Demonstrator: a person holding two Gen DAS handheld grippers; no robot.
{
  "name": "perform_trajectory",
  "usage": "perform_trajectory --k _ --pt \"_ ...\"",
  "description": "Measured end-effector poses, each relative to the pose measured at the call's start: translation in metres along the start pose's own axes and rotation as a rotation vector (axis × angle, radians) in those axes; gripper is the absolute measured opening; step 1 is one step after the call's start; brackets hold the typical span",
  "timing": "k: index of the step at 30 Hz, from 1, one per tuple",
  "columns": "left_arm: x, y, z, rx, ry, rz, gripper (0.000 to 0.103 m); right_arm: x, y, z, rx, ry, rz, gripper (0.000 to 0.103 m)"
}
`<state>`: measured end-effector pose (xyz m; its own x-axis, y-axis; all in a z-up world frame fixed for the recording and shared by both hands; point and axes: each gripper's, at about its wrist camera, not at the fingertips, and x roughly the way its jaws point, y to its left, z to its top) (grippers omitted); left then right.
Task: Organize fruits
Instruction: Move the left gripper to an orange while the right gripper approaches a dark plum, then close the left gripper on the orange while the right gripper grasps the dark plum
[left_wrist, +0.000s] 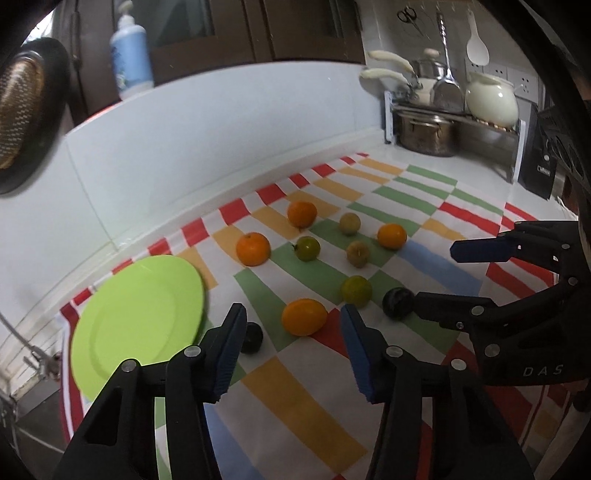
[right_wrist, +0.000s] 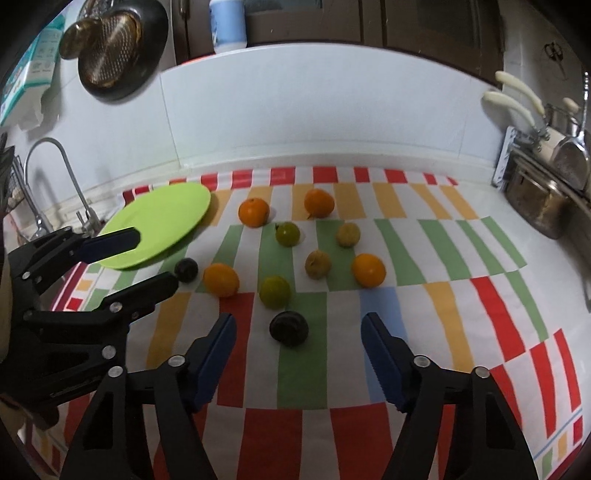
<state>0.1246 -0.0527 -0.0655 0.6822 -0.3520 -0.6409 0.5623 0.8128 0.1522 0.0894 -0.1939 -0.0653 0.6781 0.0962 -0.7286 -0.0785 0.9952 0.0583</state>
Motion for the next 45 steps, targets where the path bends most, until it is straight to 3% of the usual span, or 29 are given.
perform_trajectory --k 18,27,33,45 --pt "0.057 -0.001 -0.001 0.036 0.129 -0.052 0.044 0.044 -0.004 -0.003 0.016 0.112 0.051 0.044" --pt "0.069 -0.003 -0.001 0.034 0.159 -0.063 0.040 0.052 -0.006 -0.003 0.021 0.128 0.082 0.039" --pt "0.070 -0.003 0.000 0.025 0.167 -0.066 0.038 0.053 -0.006 -0.002 0.020 0.134 0.106 0.032" --pt "0.036 0.006 0.005 -0.046 0.119 -0.024 0.038 0.041 -0.002 0.004 0.005 0.093 0.120 0.032"
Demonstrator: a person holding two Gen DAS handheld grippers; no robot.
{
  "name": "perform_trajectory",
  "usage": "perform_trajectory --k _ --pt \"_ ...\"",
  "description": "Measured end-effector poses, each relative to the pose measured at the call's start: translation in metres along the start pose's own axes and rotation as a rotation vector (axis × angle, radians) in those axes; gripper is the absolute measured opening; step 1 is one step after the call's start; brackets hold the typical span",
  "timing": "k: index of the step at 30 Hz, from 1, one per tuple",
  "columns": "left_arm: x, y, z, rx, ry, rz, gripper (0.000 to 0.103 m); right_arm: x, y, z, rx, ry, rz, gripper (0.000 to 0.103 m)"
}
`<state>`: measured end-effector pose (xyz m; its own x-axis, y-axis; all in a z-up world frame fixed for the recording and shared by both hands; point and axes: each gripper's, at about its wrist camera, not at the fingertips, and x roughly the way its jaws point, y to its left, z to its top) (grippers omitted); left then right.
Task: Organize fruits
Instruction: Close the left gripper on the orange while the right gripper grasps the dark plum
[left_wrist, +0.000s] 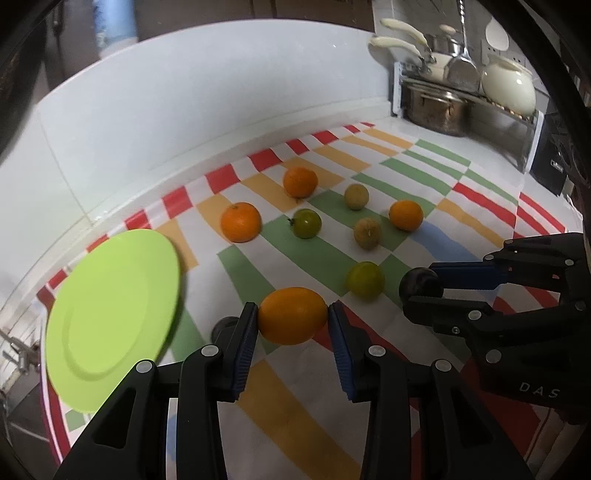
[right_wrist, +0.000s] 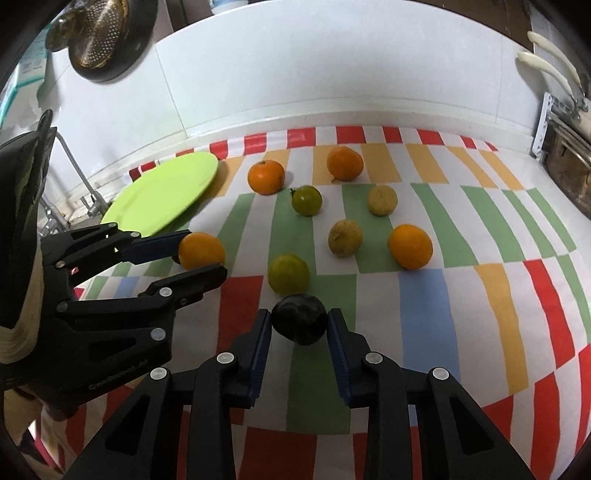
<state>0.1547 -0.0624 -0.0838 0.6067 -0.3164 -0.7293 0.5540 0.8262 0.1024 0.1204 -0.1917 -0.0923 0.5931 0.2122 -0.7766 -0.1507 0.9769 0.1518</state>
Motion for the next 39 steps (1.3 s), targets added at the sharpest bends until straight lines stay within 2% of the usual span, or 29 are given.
perform_trajectory --k 11,23,30,39 --pt "-0.044 0.018 -0.001 -0.114 -0.075 0.088 0.038 -0.026 0.021 0.015 -0.077 -0.085 0.029 0.032" --pt "-0.083 0.048 -0.006 -0.230 -0.144 0.196 0.038 -0.044 0.055 0.043 -0.181 -0.180 0.116 0.032" --pt "-0.095 0.077 -0.013 -0.300 -0.166 0.274 0.038 -0.041 0.083 0.067 -0.234 -0.218 0.182 0.032" --pt "-0.095 0.107 -0.016 -0.329 -0.172 0.360 0.038 -0.026 0.115 0.093 -0.293 -0.236 0.246 0.032"
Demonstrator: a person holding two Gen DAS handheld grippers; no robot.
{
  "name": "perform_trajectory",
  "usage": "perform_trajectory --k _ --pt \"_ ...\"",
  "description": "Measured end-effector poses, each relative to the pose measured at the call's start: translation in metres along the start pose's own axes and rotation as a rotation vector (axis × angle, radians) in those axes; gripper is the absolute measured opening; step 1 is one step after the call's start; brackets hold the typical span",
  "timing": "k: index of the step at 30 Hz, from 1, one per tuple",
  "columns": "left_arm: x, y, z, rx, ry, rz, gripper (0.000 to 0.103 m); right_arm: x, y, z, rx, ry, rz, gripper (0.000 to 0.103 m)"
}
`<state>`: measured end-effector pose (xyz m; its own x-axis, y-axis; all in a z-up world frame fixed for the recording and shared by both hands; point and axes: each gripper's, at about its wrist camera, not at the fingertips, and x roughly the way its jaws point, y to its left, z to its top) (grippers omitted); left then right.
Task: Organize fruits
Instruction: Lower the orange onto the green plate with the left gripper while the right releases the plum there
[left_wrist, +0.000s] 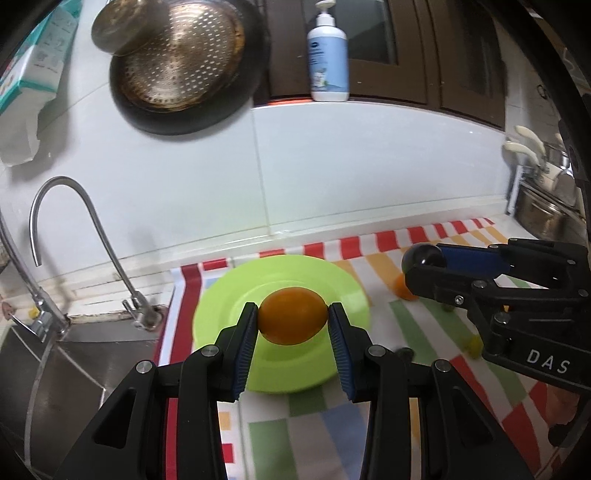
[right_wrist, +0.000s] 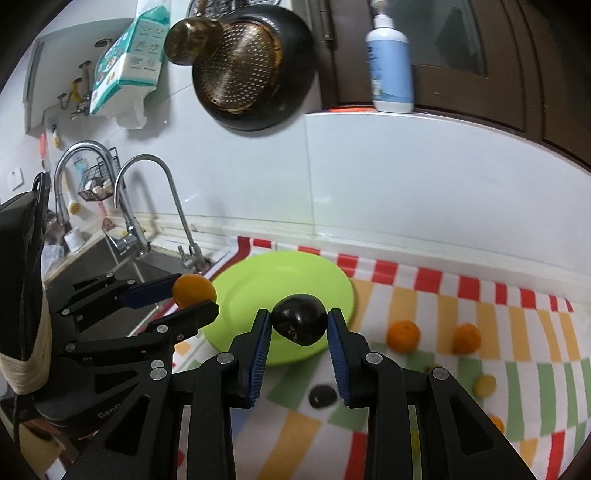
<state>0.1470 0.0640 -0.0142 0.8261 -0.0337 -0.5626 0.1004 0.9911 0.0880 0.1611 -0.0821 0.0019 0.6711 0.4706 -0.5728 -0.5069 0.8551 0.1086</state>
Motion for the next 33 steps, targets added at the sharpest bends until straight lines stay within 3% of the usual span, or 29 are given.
perform_trajectory --k 9,20,33 --pt "0.028 0.022 -0.003 -0.037 0.025 0.023 0.038 0.052 0.000 0.016 0.016 0.060 0.038 0.032" --pt "0.070 0.035 -0.021 -0.077 0.109 0.011 0.038 0.112 -0.001 0.010 0.015 0.178 0.052 0.032" --pt "0.098 0.040 -0.033 -0.110 0.188 -0.024 0.039 0.144 -0.005 -0.003 0.032 0.270 0.061 0.032"
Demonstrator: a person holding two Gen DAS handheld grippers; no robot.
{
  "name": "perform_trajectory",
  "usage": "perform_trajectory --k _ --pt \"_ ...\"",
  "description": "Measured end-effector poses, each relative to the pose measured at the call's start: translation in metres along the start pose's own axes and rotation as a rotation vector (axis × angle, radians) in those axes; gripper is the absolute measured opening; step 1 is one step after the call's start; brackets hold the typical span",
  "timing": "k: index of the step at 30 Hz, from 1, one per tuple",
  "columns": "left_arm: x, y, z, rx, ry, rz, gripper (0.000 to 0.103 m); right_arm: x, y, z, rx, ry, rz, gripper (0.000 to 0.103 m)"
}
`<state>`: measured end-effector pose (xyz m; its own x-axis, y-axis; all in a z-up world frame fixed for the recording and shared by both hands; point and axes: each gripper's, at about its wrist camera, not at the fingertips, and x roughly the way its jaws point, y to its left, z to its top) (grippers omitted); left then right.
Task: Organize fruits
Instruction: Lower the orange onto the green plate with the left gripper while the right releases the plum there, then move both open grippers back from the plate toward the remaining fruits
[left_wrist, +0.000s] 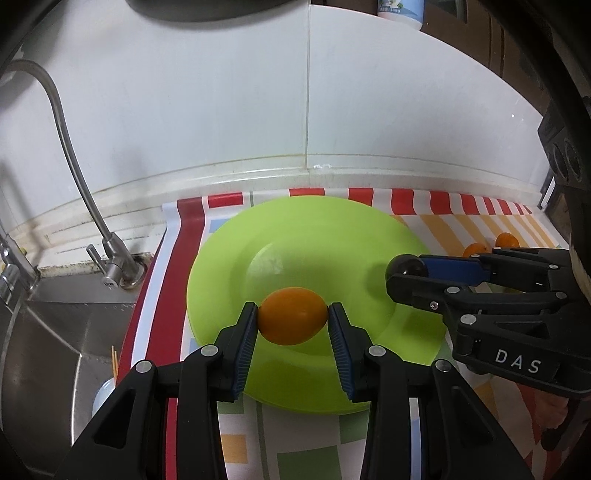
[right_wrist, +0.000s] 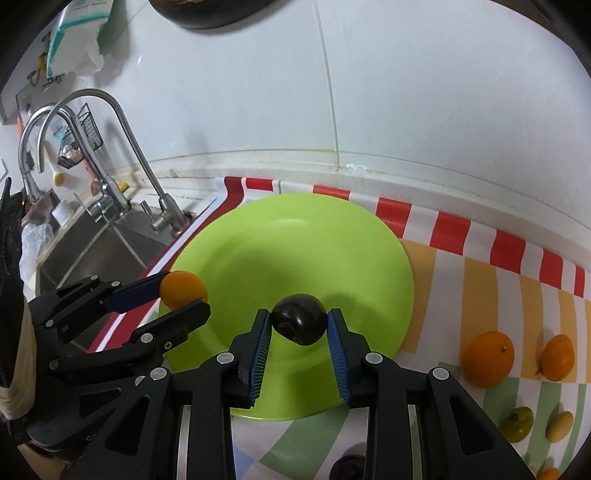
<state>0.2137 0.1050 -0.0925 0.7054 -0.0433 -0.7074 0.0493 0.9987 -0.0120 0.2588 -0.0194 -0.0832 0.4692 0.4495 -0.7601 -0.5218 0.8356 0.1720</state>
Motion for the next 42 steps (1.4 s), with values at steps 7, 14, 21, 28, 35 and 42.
perform_trajectory --k 7,14,21,28,35,42 --pt "-0.010 0.002 0.004 -0.012 -0.025 0.028 0.048 -0.005 -0.001 0.000 0.008 -0.011 -0.012 0.035" --pt "-0.040 -0.004 0.005 -0.012 -0.066 0.037 0.050 -0.033 -0.001 -0.005 0.010 -0.064 -0.018 0.035" --pt "-0.074 -0.016 0.007 -0.008 -0.120 0.029 0.057 -0.071 0.000 -0.012 0.022 -0.129 -0.020 0.035" --pt "-0.103 -0.035 0.007 0.005 -0.166 0.016 0.065 -0.114 -0.002 -0.023 0.028 -0.202 -0.056 0.035" --pt "-0.122 -0.059 0.003 0.038 -0.187 -0.010 0.072 -0.151 -0.011 -0.040 0.051 -0.251 -0.108 0.043" --pt "-0.135 -0.084 -0.001 0.083 -0.213 -0.034 0.077 -0.182 -0.025 -0.056 0.095 -0.287 -0.167 0.047"
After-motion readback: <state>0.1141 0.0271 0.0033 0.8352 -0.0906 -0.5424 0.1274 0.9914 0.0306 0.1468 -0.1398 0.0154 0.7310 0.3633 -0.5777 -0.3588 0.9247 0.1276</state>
